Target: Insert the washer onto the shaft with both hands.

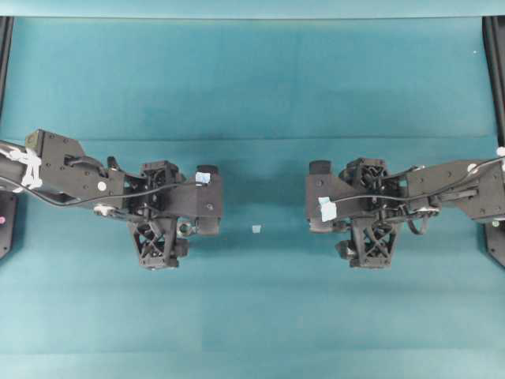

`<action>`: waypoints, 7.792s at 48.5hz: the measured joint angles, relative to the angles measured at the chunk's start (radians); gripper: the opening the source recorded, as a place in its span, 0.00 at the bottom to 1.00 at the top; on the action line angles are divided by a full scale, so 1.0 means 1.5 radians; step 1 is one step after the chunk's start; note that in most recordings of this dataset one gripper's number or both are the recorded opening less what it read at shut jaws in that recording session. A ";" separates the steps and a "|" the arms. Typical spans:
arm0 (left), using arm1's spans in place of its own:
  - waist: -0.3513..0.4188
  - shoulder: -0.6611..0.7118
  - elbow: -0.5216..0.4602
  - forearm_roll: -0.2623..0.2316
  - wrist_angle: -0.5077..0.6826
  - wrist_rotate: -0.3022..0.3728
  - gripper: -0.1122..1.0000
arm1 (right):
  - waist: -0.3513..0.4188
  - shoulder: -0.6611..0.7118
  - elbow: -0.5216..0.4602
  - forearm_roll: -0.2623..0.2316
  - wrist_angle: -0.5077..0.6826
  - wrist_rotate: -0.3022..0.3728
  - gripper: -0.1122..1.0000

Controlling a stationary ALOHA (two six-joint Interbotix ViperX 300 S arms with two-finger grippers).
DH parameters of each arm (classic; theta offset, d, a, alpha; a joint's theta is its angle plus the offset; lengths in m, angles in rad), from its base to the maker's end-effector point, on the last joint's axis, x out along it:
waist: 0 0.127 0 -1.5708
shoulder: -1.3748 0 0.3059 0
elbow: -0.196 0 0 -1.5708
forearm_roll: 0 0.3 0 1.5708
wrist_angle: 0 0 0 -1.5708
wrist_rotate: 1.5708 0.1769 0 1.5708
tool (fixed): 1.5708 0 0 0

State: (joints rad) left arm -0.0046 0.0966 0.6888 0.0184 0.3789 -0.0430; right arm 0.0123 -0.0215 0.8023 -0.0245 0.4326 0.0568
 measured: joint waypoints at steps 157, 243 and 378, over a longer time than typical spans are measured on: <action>-0.009 -0.001 0.001 -0.001 0.003 0.005 0.89 | -0.012 0.024 0.009 0.001 -0.009 0.000 0.93; -0.010 -0.003 0.004 0.000 0.003 0.007 0.57 | -0.011 0.026 0.007 0.001 -0.010 -0.003 0.66; -0.011 -0.042 -0.001 0.000 0.002 0.009 0.44 | -0.020 -0.022 0.017 0.006 -0.033 -0.003 0.10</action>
State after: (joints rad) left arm -0.0215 0.0337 0.6872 0.0184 0.3820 -0.0291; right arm -0.0184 -0.0552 0.8283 -0.0153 0.3835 0.0522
